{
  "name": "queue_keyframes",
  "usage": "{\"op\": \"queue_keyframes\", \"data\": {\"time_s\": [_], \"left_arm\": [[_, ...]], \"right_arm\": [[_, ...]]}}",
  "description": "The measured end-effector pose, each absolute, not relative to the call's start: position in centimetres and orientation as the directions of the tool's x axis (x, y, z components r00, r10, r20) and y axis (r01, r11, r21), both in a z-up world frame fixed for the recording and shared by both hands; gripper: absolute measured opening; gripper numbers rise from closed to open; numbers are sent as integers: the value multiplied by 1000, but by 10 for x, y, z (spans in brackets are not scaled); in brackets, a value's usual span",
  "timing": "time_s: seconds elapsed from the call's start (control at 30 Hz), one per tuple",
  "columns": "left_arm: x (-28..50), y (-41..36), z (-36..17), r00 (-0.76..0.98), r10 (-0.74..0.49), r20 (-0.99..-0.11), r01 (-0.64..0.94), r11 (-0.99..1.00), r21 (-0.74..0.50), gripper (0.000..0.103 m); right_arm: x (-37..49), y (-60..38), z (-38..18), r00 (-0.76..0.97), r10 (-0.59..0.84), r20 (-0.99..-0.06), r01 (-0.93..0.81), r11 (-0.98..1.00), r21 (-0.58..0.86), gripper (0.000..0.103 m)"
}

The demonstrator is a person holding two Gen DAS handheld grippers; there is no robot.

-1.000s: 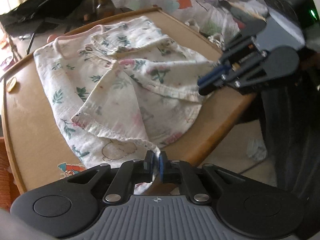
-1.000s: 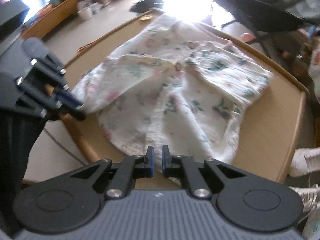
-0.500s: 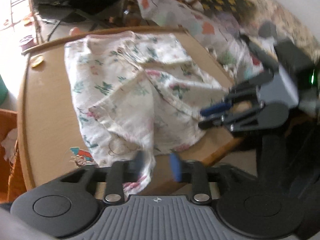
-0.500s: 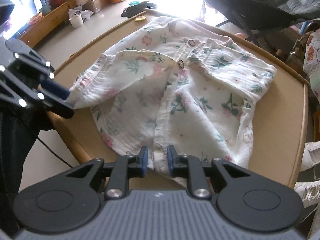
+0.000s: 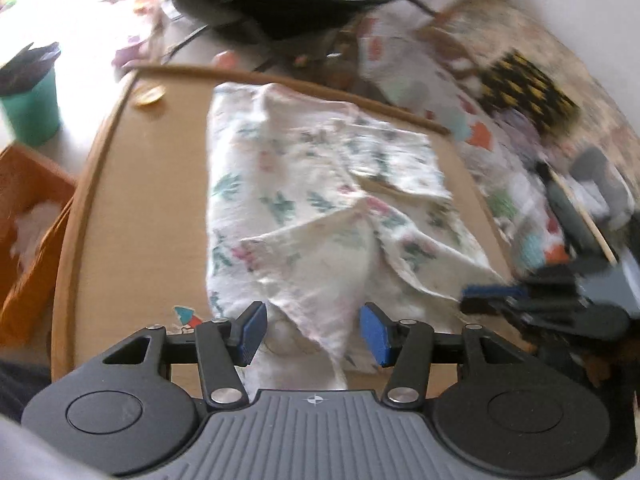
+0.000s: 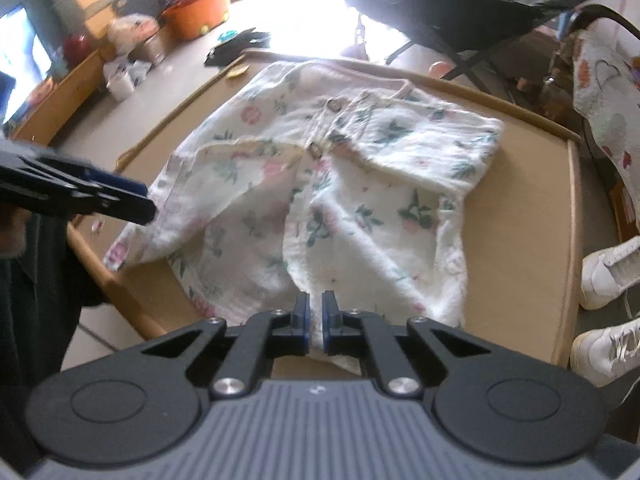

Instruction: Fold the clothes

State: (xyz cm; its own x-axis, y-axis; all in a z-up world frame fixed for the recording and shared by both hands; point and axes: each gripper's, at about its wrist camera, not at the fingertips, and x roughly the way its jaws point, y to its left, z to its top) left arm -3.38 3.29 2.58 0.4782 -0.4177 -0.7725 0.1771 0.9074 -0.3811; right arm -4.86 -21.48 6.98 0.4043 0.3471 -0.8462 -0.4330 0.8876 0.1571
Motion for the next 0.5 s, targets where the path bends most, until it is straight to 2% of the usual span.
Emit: {"op": "queue_keyframes", "data": {"time_s": [0.1, 0.13, 0.17, 0.23, 0.37, 0.5], "left_arm": [[-27, 27, 20, 491, -388, -780, 147, 919, -365, 49], [-25, 25, 19, 492, -373, -787, 135, 925, -355, 45], [-23, 23, 17, 493, -358, -793, 122, 931, -344, 32], [-21, 22, 16, 502, -334, -797, 97, 938, -332, 17], [-20, 26, 16, 532, -318, -785, 75, 941, -331, 7], [-25, 26, 26, 582, -319, -748, 107, 942, -318, 3]], "right_arm": [[-46, -220, 72, 419, 342, -841, -407, 899, 163, 6], [-45, -222, 72, 421, 340, -841, -400, 902, 165, 6], [-45, -223, 72, 424, 338, -840, -393, 904, 166, 6], [-44, -226, 72, 427, 335, -840, -381, 909, 169, 6], [-43, -232, 71, 434, 329, -839, -361, 917, 173, 6], [-42, -237, 71, 443, 330, -833, -340, 922, 185, 6]]}}
